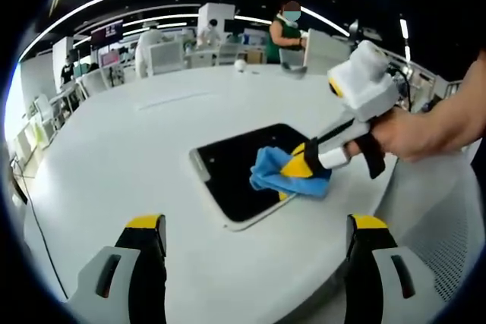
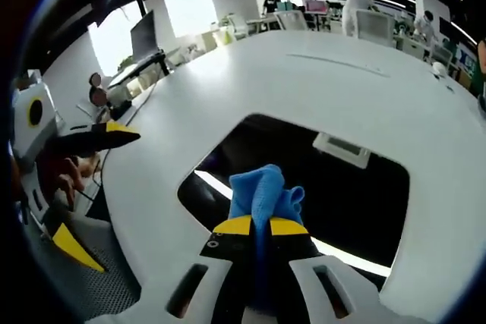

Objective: Wipe the mirror surface with the cleaning cloth until all visible marks leave the cleaned area.

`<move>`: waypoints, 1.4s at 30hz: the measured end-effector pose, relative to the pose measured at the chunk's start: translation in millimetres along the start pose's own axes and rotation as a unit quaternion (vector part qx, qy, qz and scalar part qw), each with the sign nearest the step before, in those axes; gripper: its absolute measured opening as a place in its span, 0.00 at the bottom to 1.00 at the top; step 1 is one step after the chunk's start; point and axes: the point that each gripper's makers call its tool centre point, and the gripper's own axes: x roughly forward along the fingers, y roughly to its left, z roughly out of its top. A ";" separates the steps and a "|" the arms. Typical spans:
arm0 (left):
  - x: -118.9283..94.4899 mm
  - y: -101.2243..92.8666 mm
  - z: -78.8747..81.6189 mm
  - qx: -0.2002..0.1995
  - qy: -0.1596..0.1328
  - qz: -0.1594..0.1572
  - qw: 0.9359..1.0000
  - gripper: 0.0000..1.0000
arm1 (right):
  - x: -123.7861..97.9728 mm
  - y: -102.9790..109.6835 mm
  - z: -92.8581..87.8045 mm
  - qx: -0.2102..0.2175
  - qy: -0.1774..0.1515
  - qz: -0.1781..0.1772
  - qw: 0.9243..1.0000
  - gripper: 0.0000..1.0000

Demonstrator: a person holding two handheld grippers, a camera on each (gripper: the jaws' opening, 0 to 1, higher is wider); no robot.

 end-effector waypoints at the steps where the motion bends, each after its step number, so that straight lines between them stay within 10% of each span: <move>1: -0.1 0.7 -0.6 0.000 0.002 0.002 1.000 0.99 | 2.4 4.5 1.5 -0.004 0.000 0.004 1.000 0.01; 42: 0.7 4.1 -2.9 -0.001 0.008 0.009 1.000 0.99 | 37.2 64.3 25.8 -0.065 0.018 0.070 0.995 0.01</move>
